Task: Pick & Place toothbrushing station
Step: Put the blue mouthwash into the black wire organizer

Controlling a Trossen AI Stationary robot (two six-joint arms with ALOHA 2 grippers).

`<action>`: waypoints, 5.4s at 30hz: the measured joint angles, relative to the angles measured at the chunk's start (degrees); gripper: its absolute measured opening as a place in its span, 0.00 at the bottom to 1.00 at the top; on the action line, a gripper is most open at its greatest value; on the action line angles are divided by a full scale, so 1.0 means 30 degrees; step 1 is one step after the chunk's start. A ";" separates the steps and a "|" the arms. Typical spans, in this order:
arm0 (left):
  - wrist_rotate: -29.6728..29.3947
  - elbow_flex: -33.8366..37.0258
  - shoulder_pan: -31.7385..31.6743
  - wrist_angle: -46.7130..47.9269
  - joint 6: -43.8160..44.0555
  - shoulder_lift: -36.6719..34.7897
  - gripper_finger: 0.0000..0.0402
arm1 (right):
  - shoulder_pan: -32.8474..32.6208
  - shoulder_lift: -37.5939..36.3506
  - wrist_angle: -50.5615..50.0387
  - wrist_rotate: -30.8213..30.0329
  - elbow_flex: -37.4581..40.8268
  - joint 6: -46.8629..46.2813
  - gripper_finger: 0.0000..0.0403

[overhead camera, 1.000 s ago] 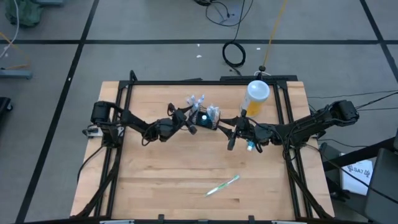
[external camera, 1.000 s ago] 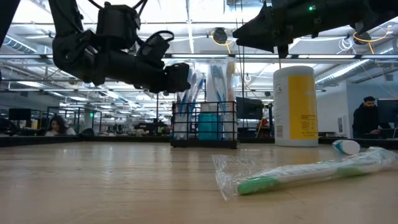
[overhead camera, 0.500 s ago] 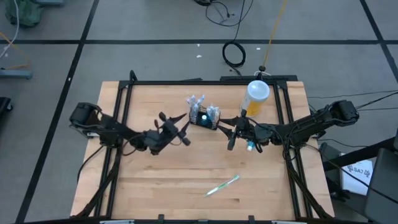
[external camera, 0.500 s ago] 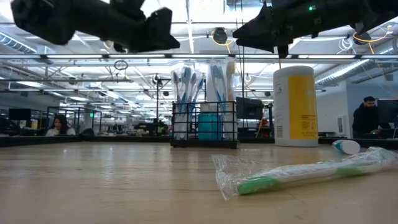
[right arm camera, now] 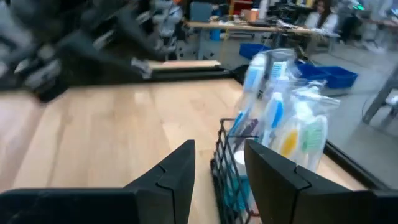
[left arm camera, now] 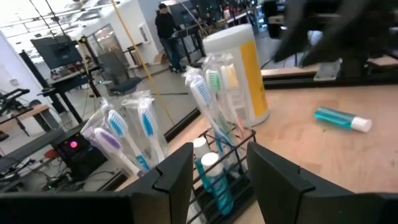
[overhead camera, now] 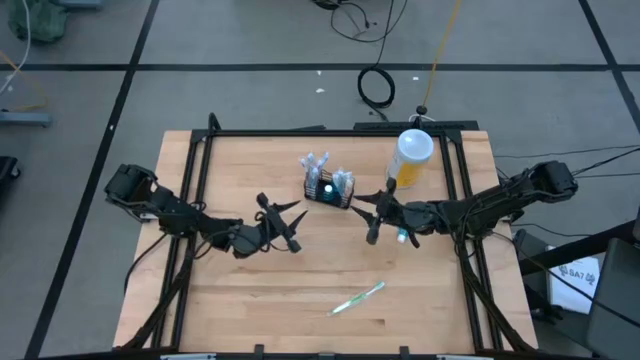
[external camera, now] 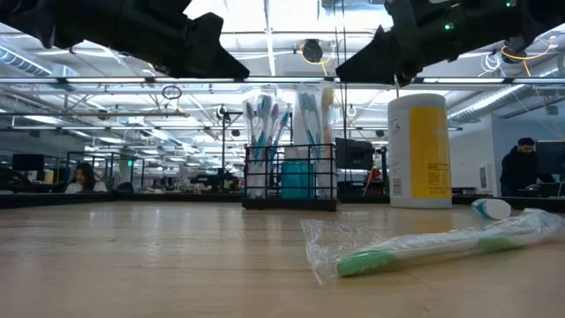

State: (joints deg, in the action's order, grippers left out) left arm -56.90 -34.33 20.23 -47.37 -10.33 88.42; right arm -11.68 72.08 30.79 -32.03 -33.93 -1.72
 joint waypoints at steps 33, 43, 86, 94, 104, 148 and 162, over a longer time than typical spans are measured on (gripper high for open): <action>0.0653 -0.0007 -0.0539 0.0475 0.2209 -0.0005 0.39 | -0.1896 -0.3220 -2.0038 0.8038 -0.0003 -0.1066 0.32; 0.1033 -0.0007 -0.0735 0.0925 0.2596 0.0000 0.39 | -0.1612 -0.2605 -2.0241 0.7156 0.1152 -0.0145 0.32; 0.3021 -0.0007 -0.1481 0.1170 0.3623 0.0000 0.39 | -0.0730 -0.1574 -2.0039 0.7765 0.0724 -0.3135 0.67; 0.3021 -0.0007 -0.1752 0.1120 0.3623 0.0000 0.39 | -0.0728 -0.0633 -2.2910 0.8262 -0.0242 -0.4750 0.67; 0.4154 -0.0007 -0.1756 0.1134 0.3346 0.0000 0.39 | -0.0723 0.1654 -2.3073 0.8261 -0.0321 -0.5239 0.67; 1.0916 -0.0015 -0.2677 -0.0979 0.9363 0.0000 0.39 | -0.0766 0.2359 -0.7938 0.1074 -0.1945 0.2477 0.38; 1.1167 -0.0015 -0.2981 0.0433 1.0647 0.0000 0.39 | -0.0457 0.2809 -0.4760 0.3653 -0.1960 0.2821 0.42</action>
State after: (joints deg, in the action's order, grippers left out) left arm -23.40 -34.37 11.28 -46.07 21.61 88.42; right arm -13.05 80.50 16.51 -21.07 -39.81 6.74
